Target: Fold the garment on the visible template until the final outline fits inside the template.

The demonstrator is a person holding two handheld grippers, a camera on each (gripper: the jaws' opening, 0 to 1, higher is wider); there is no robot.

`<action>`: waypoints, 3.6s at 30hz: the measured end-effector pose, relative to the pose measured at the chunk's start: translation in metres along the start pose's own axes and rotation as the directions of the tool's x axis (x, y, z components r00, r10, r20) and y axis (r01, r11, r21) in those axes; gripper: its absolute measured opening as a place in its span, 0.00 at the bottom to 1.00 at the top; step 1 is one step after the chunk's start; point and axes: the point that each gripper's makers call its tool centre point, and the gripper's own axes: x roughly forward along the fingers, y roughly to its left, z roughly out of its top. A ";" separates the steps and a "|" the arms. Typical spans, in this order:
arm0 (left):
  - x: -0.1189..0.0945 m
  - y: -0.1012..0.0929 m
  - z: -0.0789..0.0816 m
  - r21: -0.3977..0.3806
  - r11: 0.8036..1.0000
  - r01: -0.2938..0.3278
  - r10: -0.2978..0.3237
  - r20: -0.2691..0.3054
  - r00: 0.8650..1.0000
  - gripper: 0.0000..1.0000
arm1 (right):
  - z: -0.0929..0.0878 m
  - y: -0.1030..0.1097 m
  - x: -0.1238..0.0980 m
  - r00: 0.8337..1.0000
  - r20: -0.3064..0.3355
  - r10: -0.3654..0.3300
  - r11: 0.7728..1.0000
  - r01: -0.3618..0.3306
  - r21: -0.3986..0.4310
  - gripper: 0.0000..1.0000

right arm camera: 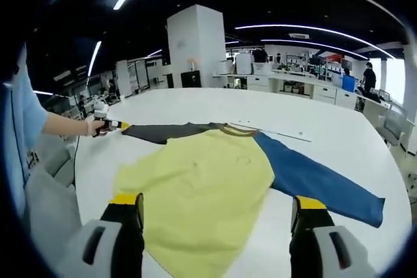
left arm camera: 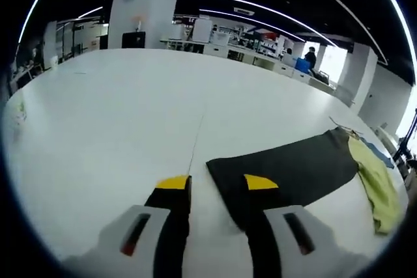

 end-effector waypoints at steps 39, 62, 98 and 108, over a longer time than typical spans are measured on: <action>-0.118 -0.232 0.042 0.205 0.827 0.523 -0.532 -0.013 0.846 0.98 | -0.007 0.000 -0.083 0.993 0.113 -0.038 0.999 0.041 -0.018 0.99; -0.154 -0.318 -0.039 0.279 0.691 0.667 -0.647 -0.171 0.743 0.91 | -0.041 0.004 -0.080 0.999 0.049 -0.020 1.000 0.020 -0.001 0.96; -0.110 -0.311 -0.139 0.256 0.726 0.638 -0.560 -0.318 0.765 0.18 | -0.119 0.008 -0.058 0.993 -0.118 0.024 0.997 -0.014 0.081 0.57; -0.108 -0.337 -0.104 0.318 0.684 0.656 -0.597 -0.272 0.755 0.00 | -0.119 0.006 -0.059 0.994 -0.109 0.007 0.995 0.004 0.096 0.57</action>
